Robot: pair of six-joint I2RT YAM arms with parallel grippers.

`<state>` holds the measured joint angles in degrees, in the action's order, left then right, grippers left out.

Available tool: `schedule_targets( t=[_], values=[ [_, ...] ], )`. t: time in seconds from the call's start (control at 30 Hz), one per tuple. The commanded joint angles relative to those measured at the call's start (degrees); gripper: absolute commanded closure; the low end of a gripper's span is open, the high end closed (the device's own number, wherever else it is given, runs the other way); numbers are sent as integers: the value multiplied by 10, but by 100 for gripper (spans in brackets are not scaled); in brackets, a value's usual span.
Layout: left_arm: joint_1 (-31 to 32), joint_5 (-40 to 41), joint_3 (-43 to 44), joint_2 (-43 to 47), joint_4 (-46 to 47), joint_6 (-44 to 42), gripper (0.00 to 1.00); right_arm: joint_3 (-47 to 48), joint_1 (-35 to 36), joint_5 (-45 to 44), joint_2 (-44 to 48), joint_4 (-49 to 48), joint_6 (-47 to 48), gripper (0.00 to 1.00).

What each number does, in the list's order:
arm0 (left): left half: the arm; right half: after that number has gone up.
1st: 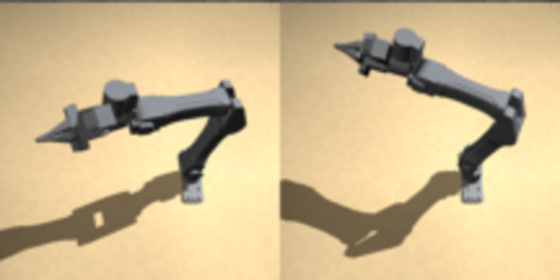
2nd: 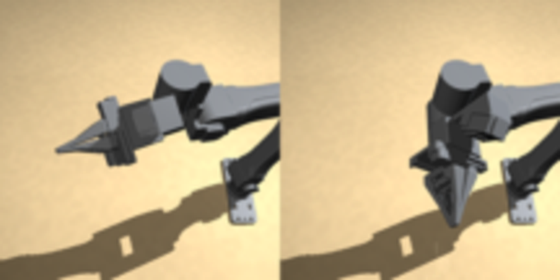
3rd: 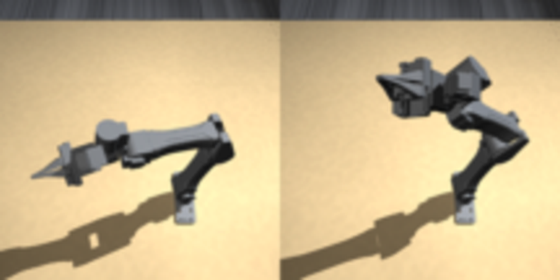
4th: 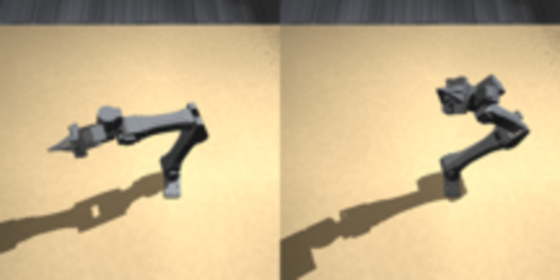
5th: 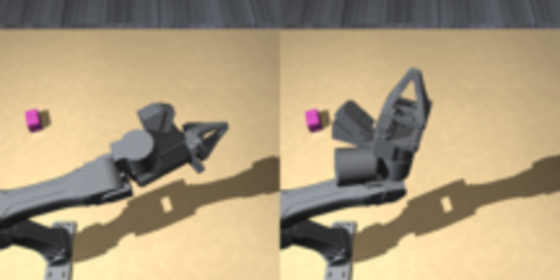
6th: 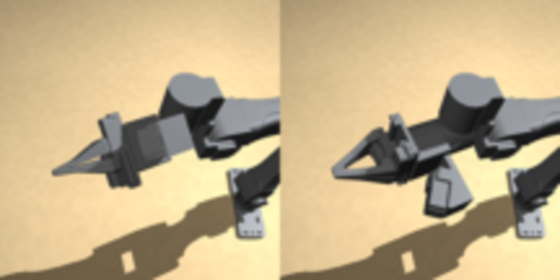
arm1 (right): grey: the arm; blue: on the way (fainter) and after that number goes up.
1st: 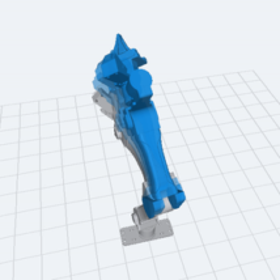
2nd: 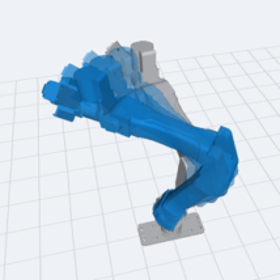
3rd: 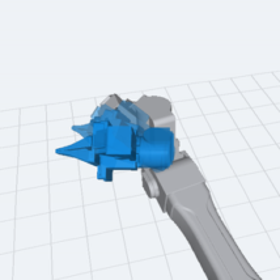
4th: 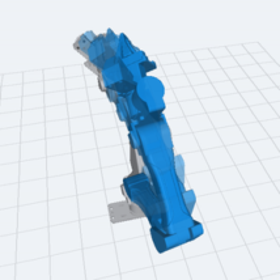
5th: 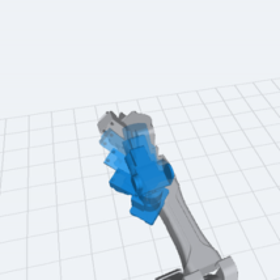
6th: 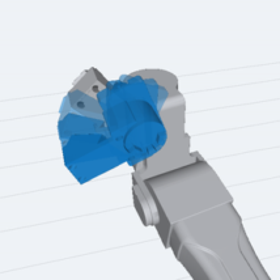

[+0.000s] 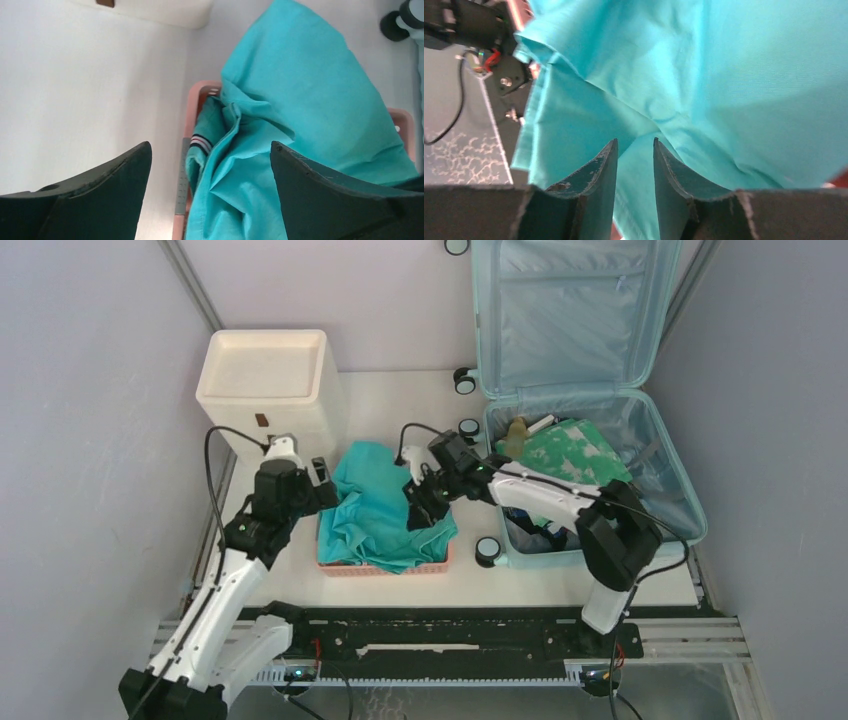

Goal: Open, take out, and arrange the luggage

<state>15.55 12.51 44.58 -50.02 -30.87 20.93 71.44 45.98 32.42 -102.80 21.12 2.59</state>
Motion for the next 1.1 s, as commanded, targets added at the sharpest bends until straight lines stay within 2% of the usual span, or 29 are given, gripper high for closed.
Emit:
schedule_targets(
  t=[0.0, 0.07, 0.17, 0.3, 0.43, 0.57, 0.63, 0.77, 0.87, 1.07],
  values=[
    [-30, 3, -57, 19, 39, 24, 9, 17, -33, 103, 78, 13, 61, 59],
    [-33, -8, -64, 8, 47, 32, 10, 17, -42, 104, 84, 13, 72, 59],
    [-34, -6, -67, -18, 54, 46, 12, 18, -50, 62, 75, 0, 68, 60],
    [-34, 19, -73, -68, 58, 78, 13, 37, -52, -10, 23, 13, 64, 62],
    [-34, 6, -92, -115, 76, 102, 15, 50, -51, -83, -27, 31, 66, 64],
    [-34, -57, -120, -139, 115, 116, 34, 58, -59, -124, -46, 60, 80, 65],
    [-34, -102, -134, -142, 138, 126, 42, 70, -71, -102, -47, 90, 96, 65],
    [-32, -194, -162, -128, 180, 147, 45, 107, -102, 40, -14, 162, 162, 61],
    [-30, -194, -171, -93, 178, 151, 43, 130, -116, 126, 27, 198, 218, 56],
    [-32, -127, -148, 19, 130, 136, 29, 138, -121, 152, 72, 126, 216, 33]
  ],
)
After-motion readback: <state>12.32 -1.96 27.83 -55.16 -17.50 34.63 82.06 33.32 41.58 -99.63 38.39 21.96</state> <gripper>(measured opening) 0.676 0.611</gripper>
